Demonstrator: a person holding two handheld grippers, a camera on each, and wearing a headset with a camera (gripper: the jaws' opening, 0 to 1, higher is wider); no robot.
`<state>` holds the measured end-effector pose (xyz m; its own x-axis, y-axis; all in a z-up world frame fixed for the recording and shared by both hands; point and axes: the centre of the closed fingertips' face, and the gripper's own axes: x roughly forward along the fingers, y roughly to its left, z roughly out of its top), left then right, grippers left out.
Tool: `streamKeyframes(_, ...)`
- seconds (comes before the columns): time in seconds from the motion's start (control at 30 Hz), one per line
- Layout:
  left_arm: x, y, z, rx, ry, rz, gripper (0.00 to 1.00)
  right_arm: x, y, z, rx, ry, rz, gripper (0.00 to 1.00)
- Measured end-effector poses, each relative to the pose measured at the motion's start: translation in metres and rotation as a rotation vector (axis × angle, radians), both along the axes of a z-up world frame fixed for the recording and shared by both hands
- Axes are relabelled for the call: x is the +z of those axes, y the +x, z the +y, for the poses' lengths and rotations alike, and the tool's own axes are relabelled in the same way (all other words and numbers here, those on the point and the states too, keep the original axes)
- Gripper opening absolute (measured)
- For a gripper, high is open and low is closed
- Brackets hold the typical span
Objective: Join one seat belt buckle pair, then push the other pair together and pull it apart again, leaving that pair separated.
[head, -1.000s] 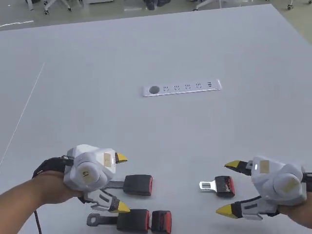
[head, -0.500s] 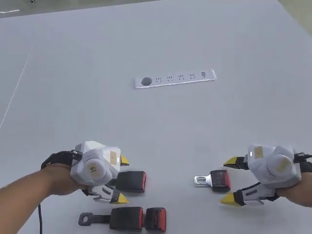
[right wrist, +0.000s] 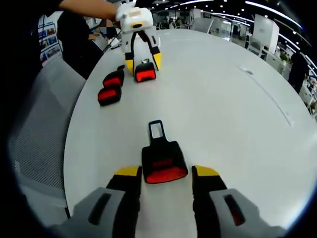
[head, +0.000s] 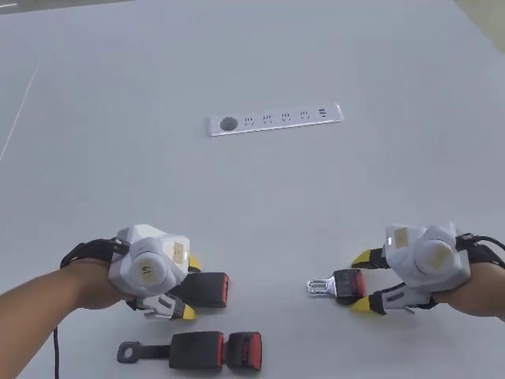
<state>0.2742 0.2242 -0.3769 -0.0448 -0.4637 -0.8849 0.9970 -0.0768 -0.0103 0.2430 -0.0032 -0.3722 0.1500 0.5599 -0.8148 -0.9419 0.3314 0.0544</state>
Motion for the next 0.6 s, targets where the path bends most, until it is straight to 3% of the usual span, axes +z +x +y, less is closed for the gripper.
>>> streamKeyframes(0.07,0.0001,-0.0026,-0.0014,-0.027,-0.017,0.012,0.35,0.0,0.0008,-0.0012,0.004,-0.001,-0.004,0.41)
streamKeyframes(0.1,0.0009,0.0012,-0.0018,-0.018,-0.019,-0.004,0.34,-0.0003,0.002,-0.0015,0.004,0.0,-0.004,0.41)
streamKeyframes(0.23,0.0024,0.0007,0.0006,-0.022,-0.027,-0.009,0.34,0.0002,0.003,-0.0025,0.009,0.001,-0.011,0.36)
streamKeyframes(0.6,0.0015,0.0041,0.0007,0.014,-0.026,0.006,0.34,0.0002,0.0023,0.0,0.009,-0.026,-0.015,0.35)
